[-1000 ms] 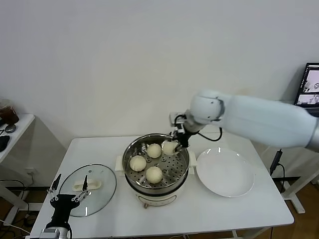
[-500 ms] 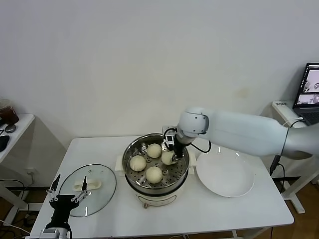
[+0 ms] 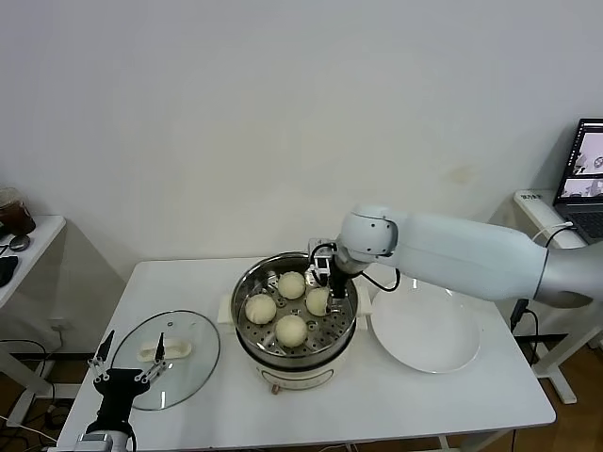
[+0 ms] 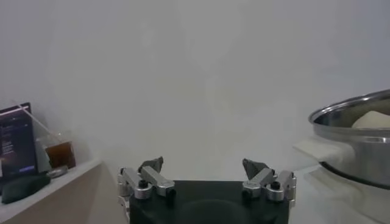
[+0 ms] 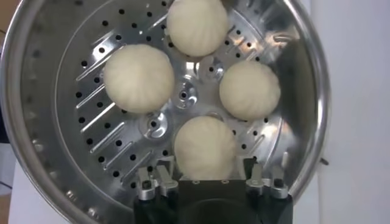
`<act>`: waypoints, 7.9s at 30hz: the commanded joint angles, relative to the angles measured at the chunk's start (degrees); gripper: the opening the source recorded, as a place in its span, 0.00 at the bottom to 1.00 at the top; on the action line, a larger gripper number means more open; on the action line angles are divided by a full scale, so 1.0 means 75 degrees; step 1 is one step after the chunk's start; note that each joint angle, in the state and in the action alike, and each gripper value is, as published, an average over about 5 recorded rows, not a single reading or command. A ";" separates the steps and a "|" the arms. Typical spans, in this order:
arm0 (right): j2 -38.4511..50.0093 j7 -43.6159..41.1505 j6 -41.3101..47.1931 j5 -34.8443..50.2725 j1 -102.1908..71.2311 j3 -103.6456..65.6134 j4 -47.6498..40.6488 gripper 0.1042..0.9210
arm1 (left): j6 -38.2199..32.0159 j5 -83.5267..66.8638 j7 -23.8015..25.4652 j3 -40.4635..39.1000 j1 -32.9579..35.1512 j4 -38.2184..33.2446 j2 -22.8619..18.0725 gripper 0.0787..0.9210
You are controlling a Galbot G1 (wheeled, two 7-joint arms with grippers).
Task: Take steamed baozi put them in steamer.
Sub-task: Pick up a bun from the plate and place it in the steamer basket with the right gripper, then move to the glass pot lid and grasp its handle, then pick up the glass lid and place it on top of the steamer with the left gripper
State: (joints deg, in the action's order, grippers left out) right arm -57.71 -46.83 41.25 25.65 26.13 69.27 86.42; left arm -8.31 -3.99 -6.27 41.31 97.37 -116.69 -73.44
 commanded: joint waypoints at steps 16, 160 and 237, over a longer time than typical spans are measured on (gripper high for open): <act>0.3141 0.5121 -0.3878 0.0105 -0.8474 -0.8047 0.3112 0.88 | -0.0637 -0.0588 0.0120 0.0035 0.0115 -0.0191 -0.0129 0.88; -0.3382 0.4010 -0.7558 -0.3626 -1.6161 -1.4725 0.2468 0.88 | 0.4555 0.7326 0.1959 -0.3033 -0.3241 -0.1517 0.3510 0.12; -0.3723 0.4356 -0.7489 -0.4188 -1.5915 -1.4324 0.2246 0.88 | 0.5195 1.0265 0.2545 -0.6232 -0.5485 0.1039 0.0296 0.12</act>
State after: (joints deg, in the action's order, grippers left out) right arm -85.61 -14.15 -14.99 -5.77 -93.25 -38.22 103.20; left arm 30.93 76.09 14.20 -6.23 55.20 -107.70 -71.21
